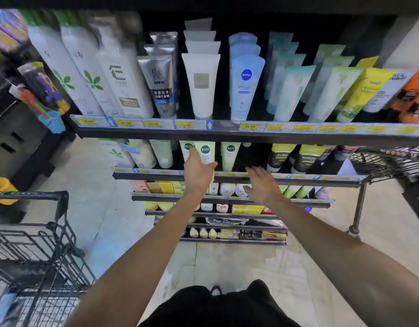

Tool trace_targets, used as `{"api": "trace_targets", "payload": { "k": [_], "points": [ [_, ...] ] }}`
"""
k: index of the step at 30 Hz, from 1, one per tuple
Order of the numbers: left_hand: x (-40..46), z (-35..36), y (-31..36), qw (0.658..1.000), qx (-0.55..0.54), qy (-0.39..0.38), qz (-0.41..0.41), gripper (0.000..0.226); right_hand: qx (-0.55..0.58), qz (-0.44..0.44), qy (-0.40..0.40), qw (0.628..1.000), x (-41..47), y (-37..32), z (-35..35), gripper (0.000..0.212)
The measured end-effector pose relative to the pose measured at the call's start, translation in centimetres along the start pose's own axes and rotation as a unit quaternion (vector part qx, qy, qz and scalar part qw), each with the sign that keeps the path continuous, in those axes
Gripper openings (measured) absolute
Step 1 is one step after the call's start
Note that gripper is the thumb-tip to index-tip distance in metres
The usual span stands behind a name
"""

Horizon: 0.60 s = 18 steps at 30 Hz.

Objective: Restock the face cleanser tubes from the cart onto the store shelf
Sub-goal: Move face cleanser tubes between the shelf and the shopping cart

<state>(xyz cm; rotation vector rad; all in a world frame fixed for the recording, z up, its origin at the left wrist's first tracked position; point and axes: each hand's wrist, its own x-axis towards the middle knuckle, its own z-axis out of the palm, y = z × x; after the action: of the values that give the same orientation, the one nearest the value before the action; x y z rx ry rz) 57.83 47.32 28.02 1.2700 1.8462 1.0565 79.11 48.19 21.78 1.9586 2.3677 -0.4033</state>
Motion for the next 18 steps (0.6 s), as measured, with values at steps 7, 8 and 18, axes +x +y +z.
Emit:
{"api": "trace_targets", "payload": {
  "k": [7, 8, 18],
  "points": [
    [1.5, 1.8, 0.8, 0.999, 0.01, 0.033, 0.027, 0.05, -0.023, -0.022, 0.025, 0.999, 0.4, 0.8, 1.5, 0.077],
    [1.6, 2.1, 0.7, 0.999, 0.008, 0.036, 0.032, 0.05, -0.02, -0.024, 0.027, 0.999, 0.4, 0.9, 1.6, 0.077],
    [2.3, 3.8, -0.4, 0.999, 0.031, 0.033, 0.022, 0.061, 0.009, -0.023, 0.05, 0.998, 0.4, 1.2, 2.0, 0.07]
  ]
}}
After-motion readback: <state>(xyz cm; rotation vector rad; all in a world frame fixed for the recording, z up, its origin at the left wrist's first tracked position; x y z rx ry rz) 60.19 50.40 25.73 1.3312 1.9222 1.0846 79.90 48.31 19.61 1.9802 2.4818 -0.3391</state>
